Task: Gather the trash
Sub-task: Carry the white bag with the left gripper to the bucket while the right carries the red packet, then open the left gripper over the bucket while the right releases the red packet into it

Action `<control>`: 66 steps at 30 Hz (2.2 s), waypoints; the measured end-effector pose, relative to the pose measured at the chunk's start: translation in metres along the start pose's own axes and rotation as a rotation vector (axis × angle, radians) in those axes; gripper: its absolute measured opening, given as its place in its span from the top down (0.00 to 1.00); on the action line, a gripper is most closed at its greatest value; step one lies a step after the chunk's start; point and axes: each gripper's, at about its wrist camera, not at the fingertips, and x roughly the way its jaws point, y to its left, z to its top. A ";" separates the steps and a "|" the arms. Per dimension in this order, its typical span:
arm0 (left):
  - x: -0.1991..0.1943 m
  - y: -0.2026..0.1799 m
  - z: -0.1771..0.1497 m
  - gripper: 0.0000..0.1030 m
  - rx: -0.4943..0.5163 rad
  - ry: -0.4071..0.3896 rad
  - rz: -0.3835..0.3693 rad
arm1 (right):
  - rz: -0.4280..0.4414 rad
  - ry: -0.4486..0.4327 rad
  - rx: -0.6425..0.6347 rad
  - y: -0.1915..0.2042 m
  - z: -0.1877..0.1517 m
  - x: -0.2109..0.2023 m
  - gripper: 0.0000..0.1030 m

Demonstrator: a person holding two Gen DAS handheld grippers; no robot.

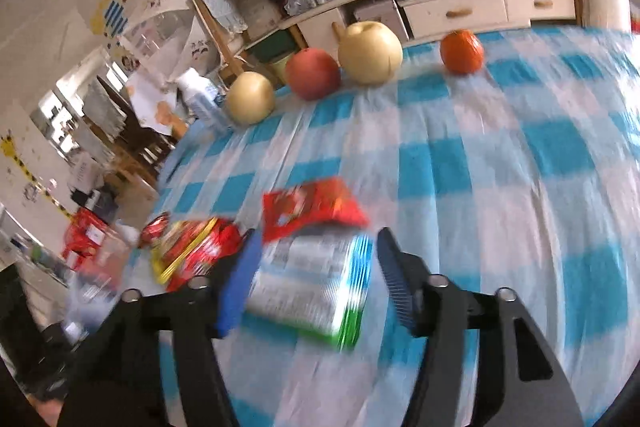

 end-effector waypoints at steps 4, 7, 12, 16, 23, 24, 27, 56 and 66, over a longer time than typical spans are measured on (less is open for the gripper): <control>-0.002 0.001 -0.008 0.79 -0.004 0.006 0.027 | -0.035 0.049 -0.052 0.009 0.012 0.029 0.23; 0.003 0.000 -0.012 0.79 -0.011 0.023 0.032 | -0.034 0.082 -0.098 0.017 0.018 0.047 0.22; 0.008 -0.001 -0.012 0.79 -0.021 0.018 0.029 | -0.142 0.123 -0.252 0.038 0.012 0.071 0.26; 0.009 -0.001 -0.010 0.79 -0.044 0.011 0.012 | -0.184 0.110 -0.290 0.042 0.008 0.073 0.40; 0.005 0.003 -0.010 0.79 -0.062 -0.010 -0.008 | -0.181 0.059 -0.295 0.045 0.009 0.062 0.51; 0.003 0.006 -0.011 0.79 -0.069 -0.014 -0.009 | -0.181 0.048 -0.297 0.046 0.009 0.058 0.52; -0.003 0.014 -0.012 0.79 -0.089 -0.026 -0.015 | -0.177 0.014 -0.297 0.054 0.009 0.047 0.54; -0.136 0.136 -0.061 0.79 -0.212 -0.176 0.172 | 0.114 0.029 -0.347 0.244 -0.095 -0.013 0.54; -0.195 0.219 -0.091 0.79 -0.355 -0.253 0.347 | 0.334 0.096 -0.476 0.386 -0.120 0.018 0.53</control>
